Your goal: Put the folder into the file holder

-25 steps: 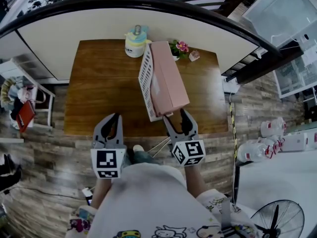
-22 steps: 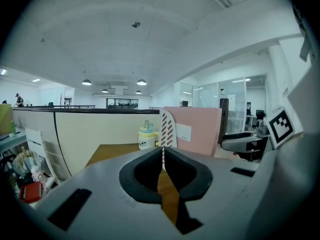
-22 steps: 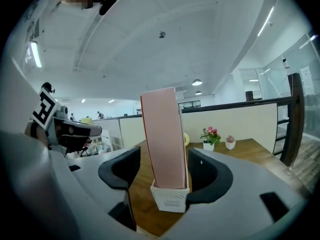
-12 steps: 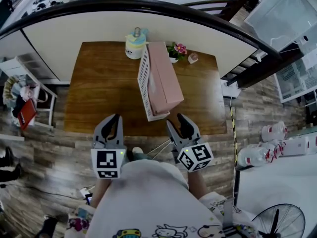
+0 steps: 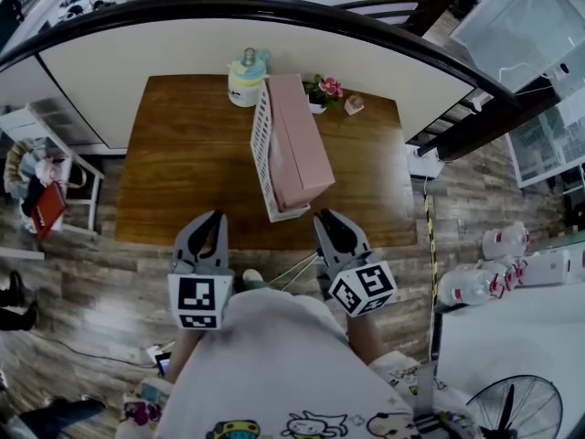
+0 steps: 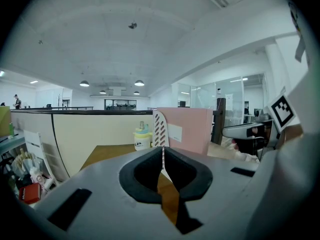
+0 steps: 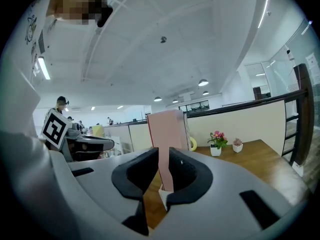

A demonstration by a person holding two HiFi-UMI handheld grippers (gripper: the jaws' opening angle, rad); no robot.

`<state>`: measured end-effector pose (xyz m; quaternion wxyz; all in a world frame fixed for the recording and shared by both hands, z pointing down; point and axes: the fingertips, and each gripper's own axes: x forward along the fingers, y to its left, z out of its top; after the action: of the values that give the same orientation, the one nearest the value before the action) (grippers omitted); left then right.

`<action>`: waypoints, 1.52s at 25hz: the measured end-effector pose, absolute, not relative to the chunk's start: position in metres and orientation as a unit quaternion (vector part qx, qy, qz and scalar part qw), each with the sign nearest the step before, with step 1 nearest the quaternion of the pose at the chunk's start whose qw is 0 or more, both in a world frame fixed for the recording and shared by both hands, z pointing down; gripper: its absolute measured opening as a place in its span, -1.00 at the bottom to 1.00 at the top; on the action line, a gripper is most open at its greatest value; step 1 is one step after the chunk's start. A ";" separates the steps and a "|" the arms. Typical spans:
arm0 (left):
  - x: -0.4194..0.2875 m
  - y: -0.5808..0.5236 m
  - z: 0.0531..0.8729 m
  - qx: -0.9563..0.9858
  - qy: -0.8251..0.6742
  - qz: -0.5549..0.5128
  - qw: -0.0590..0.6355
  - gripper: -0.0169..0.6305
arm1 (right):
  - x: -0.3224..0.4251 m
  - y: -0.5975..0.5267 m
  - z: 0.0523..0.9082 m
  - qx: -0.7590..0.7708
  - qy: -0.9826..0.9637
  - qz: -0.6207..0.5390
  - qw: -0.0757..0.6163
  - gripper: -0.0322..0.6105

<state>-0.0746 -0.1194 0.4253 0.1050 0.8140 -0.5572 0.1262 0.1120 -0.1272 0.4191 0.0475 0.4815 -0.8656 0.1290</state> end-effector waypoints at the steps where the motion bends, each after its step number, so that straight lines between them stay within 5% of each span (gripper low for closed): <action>1: -0.074 -0.119 0.426 0.815 -0.556 0.127 0.105 -0.91 | 0.113 -0.127 0.419 0.483 -0.865 0.129 0.047 -0.74; 10: -0.076 -0.116 0.430 0.816 -0.553 0.126 0.113 -0.91 | 0.115 -0.125 0.420 0.500 -0.857 0.119 0.047 -0.89; 38: -0.088 -0.109 0.436 0.822 -0.542 0.130 0.120 -0.91 | 0.113 -0.115 0.425 0.530 -0.836 0.134 0.059 -0.90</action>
<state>-0.0882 -0.1091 0.4364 0.1203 0.8215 -0.5420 0.1296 0.1126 -0.1148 0.4249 0.0586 0.5296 -0.8355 0.1341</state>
